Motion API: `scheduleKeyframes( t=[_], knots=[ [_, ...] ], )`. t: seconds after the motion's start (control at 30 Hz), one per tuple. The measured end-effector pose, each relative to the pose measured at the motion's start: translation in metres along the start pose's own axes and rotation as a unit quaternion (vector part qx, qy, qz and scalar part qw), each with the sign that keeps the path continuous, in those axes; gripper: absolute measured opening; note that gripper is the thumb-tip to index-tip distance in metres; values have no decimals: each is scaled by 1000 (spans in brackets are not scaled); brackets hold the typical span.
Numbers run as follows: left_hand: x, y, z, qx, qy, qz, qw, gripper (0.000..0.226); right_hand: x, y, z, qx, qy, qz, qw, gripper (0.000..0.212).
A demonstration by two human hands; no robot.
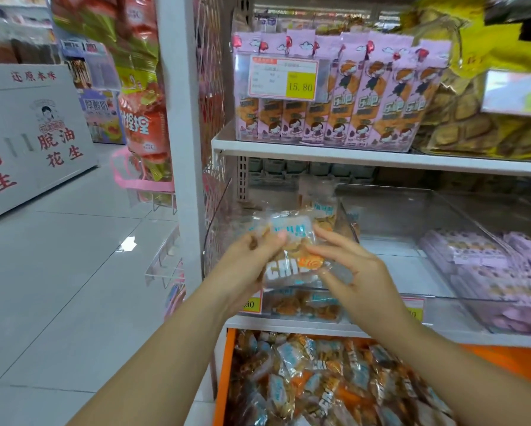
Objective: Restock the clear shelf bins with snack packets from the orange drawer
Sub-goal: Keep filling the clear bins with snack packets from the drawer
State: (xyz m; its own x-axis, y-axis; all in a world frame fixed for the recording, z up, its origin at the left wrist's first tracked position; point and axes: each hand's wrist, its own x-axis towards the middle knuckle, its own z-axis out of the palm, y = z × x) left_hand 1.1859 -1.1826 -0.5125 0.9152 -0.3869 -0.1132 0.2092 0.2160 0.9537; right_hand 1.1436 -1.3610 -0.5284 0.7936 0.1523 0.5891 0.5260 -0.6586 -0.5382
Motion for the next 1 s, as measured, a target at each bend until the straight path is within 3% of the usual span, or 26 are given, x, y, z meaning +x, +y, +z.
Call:
scheduleKeyframes(
  t=[0.07, 0.13, 0.23, 0.3, 0.4, 0.47, 0.53, 0.6, 0.7, 0.77, 0.87, 1.0],
  knots=[
    [3, -5, -4, 39, 22, 10, 999, 55, -2, 0, -4, -1, -55, 7, 998, 56],
    [4, -4, -9, 120, 33, 40, 991, 53, -3, -2, -11, 19, -92, 37, 995, 53],
    [3, -4, -8, 241, 5, 116, 964, 43, 3, -1, -22, 113, -40, 121, 985, 60],
    [5, -6, 0, 260, -39, 145, 954, 47, 11, 1, -28, 148, -56, 164, 974, 69],
    [11, -10, 9, 298, -65, 171, 937, 68, 21, 7, -35, 97, -91, 151, 980, 45],
    [17, -5, 12, 331, -61, 195, 921, 69, 24, 10, -40, 87, -52, 143, 984, 36],
    [24, 2, 8, 381, 3, 238, 893, 58, 25, 13, -44, 85, 19, 142, 986, 37],
    [36, 4, -2, 484, 94, 277, 825, 51, 25, 17, -48, 81, 101, 144, 981, 39],
    [53, -4, -13, 667, 92, 209, 709, 58, 20, 23, -48, 82, 178, 160, 968, 35],
    [60, -12, -12, 727, 44, 152, 668, 67, 18, 27, -47, 86, 197, 168, 962, 34],
    [66, -15, -7, 745, -7, 109, 658, 78, 20, 26, -43, 94, 193, 166, 962, 34],
    [68, -16, 0, 761, 16, 98, 641, 72, 27, 22, -37, 104, 182, 152, 966, 34]
  ],
)
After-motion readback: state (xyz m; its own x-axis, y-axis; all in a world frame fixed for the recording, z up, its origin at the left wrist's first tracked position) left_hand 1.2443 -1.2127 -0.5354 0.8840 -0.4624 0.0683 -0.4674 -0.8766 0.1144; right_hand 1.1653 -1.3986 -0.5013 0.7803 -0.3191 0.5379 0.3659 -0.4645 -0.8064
